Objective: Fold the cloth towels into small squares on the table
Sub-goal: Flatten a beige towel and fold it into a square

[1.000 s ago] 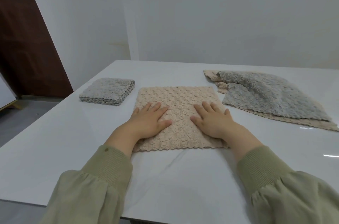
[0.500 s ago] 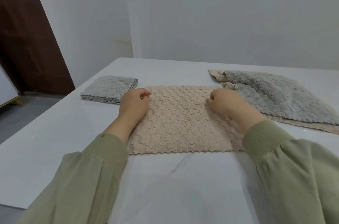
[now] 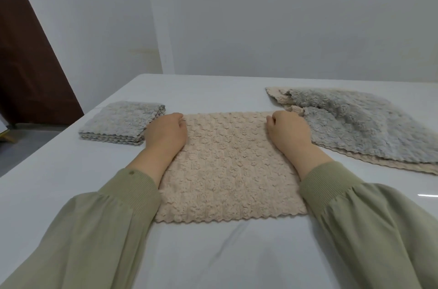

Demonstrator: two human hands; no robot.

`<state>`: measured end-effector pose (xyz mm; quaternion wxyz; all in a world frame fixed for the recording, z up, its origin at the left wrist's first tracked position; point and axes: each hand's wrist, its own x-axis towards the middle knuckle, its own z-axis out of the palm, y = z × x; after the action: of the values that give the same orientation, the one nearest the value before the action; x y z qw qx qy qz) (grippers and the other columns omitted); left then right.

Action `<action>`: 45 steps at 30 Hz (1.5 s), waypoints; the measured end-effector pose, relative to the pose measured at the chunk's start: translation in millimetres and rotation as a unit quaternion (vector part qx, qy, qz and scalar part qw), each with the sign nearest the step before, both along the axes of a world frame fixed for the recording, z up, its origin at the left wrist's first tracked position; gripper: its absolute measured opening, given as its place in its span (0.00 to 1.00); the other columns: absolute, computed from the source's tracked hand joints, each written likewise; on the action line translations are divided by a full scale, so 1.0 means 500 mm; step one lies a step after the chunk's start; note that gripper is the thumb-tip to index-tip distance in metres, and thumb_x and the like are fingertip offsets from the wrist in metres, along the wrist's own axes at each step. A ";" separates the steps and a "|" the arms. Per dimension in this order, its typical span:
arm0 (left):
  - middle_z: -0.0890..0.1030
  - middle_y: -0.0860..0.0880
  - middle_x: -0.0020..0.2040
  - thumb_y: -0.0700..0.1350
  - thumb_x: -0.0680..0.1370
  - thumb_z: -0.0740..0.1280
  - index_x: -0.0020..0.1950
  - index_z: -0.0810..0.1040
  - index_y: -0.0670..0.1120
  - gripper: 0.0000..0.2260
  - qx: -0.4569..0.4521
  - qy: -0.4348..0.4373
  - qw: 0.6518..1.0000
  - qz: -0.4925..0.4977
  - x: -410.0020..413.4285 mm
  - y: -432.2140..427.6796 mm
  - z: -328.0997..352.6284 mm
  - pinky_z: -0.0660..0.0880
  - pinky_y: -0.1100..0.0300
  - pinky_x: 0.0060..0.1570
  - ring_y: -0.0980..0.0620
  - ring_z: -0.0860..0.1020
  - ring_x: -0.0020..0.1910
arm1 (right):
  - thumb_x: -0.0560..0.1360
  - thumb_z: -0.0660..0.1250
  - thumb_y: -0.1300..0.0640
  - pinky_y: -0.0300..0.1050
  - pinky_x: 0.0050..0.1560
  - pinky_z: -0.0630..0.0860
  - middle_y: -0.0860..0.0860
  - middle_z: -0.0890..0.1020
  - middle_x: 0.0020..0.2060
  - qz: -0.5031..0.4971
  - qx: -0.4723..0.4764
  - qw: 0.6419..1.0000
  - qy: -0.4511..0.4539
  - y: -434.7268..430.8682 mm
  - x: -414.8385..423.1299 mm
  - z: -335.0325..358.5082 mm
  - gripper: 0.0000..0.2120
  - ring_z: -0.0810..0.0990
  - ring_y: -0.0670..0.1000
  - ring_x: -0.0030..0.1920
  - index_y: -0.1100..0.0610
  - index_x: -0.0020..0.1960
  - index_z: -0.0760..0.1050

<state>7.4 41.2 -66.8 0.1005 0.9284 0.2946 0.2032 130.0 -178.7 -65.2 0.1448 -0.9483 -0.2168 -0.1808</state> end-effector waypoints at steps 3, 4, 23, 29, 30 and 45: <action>0.80 0.46 0.57 0.45 0.80 0.55 0.60 0.78 0.48 0.14 0.032 0.049 0.998 0.005 0.013 -0.004 0.003 0.69 0.57 0.44 0.44 0.77 0.55 | 0.80 0.54 0.56 0.49 0.46 0.70 0.59 0.77 0.52 0.012 -0.010 1.000 -0.006 0.000 0.009 -0.006 0.12 0.74 0.58 0.51 0.61 0.54 0.73; 0.80 0.47 0.57 0.45 0.80 0.55 0.60 0.78 0.48 0.14 0.038 0.058 0.998 0.004 0.014 -0.006 0.004 0.68 0.57 0.43 0.45 0.77 0.55 | 0.80 0.53 0.56 0.52 0.54 0.69 0.59 0.75 0.58 0.022 -0.032 0.999 0.013 0.002 0.012 -0.011 0.15 0.72 0.59 0.58 0.61 0.60 0.71; 0.81 0.52 0.46 0.49 0.74 0.64 0.56 0.79 0.55 0.12 -0.095 -0.083 0.990 -0.063 -0.005 -0.002 0.002 0.70 0.59 0.39 0.49 0.78 0.46 | 0.69 0.64 0.67 0.46 0.44 0.64 0.56 0.75 0.44 0.064 0.066 0.996 0.021 0.001 0.018 -0.004 0.07 0.71 0.58 0.48 0.57 0.41 0.69; 0.74 0.52 0.32 0.51 0.75 0.65 0.40 0.75 0.48 0.08 -0.106 -0.122 0.982 -0.097 -0.013 -0.011 0.010 0.65 0.59 0.33 0.52 0.72 0.33 | 0.69 0.62 0.72 0.45 0.34 0.62 0.52 0.73 0.39 0.046 0.125 0.990 0.054 -0.002 0.014 0.000 0.13 0.71 0.55 0.42 0.58 0.48 0.68; 0.74 0.52 0.33 0.50 0.75 0.66 0.41 0.75 0.48 0.07 -0.108 -0.128 0.981 -0.100 -0.013 -0.011 0.010 0.65 0.59 0.32 0.53 0.71 0.34 | 0.69 0.62 0.71 0.45 0.35 0.63 0.51 0.74 0.40 0.049 0.133 0.988 0.058 -0.002 0.015 -0.001 0.16 0.72 0.55 0.43 0.57 0.54 0.69; 0.72 0.48 0.44 0.40 0.76 0.65 0.45 0.80 0.44 0.04 -0.066 -0.266 0.960 -0.053 -0.017 0.009 0.006 0.60 0.62 0.37 0.52 0.69 0.39 | 0.71 0.61 0.64 0.36 0.24 0.63 0.50 0.71 0.30 0.097 0.333 0.916 0.202 -0.028 0.008 0.042 0.03 0.67 0.48 0.27 0.59 0.43 0.72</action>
<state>-1.0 45.6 -63.9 0.2468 0.8464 0.2198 0.4177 133.9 -192.5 -44.3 0.5098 -0.8359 -0.2010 -0.0327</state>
